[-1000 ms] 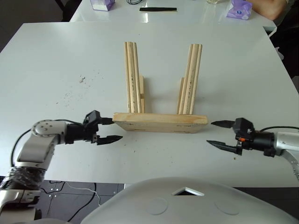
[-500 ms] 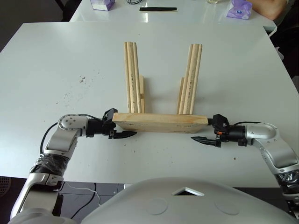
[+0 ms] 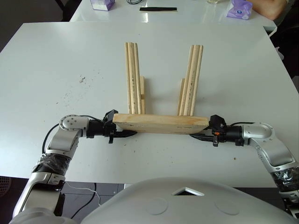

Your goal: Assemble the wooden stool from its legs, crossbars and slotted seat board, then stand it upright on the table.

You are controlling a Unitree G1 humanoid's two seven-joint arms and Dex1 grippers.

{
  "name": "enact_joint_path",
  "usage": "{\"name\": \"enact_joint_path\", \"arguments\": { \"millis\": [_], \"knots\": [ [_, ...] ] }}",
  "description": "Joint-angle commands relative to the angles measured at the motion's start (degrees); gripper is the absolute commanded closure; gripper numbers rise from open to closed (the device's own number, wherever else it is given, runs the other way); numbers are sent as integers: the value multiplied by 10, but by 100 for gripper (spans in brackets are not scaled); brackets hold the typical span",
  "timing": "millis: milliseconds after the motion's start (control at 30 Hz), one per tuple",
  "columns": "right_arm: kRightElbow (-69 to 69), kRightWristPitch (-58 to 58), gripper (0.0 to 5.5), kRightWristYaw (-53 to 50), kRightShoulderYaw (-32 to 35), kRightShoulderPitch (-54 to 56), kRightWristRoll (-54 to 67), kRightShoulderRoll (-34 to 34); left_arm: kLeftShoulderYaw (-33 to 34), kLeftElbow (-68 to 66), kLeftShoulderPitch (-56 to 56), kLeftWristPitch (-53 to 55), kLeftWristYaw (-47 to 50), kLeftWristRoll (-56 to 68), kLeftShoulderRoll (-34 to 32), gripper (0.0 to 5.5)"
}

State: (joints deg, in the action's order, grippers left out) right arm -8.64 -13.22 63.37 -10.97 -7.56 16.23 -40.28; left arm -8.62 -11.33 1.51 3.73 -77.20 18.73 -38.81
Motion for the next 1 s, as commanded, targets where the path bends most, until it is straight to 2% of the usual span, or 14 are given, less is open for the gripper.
{"name": "enact_joint_path", "arguments": {
  "millis": [33, 133, 267, 400, 500, 633, 733, 867, 933, 1000],
  "knots": [
    [-5, -24, 402, -28, -2, -2, -7, 10, 3, -6, 11, 7, 55, -22, 24, 361],
    [-24, -57, 402, -69, 17, -12, -11, 8, 18, 19, 13, 28, 79, -17, 26, 361],
    [-85, -147, 401, -151, 79, -33, 11, 20, 39, 82, 16, 116, 125, 2, 28, 361],
    [-110, -231, 400, -166, 104, -23, 36, 23, 67, 122, 30, 195, 157, 21, 39, 361],
    [-145, -295, 399, -143, 157, -3, 153, 52, 85, 178, 36, 250, 136, 57, 32, 360],
    [-230, -437, 398, -159, 244, 18, 327, 29, 141, 285, 49, 428, 74, 234, -22, 360],
    [-269, -542, 398, -160, 309, 30, 524, -58, 180, 334, 88, 557, 50, 342, -101, 360],
    [-235, -531, 398, -216, 356, 37, 878, -245, 216, 305, 213, 734, 81, 518, -153, 361],
    [-209, -519, 398, -179, 365, 59, 955, -315, 207, 274, 269, 793, 98, 595, -176, 361],
    [-181, -524, 401, -113, 366, 96, 968, -365, 183, 245, 308, 829, 112, 678, -221, 361]
  ]
}}
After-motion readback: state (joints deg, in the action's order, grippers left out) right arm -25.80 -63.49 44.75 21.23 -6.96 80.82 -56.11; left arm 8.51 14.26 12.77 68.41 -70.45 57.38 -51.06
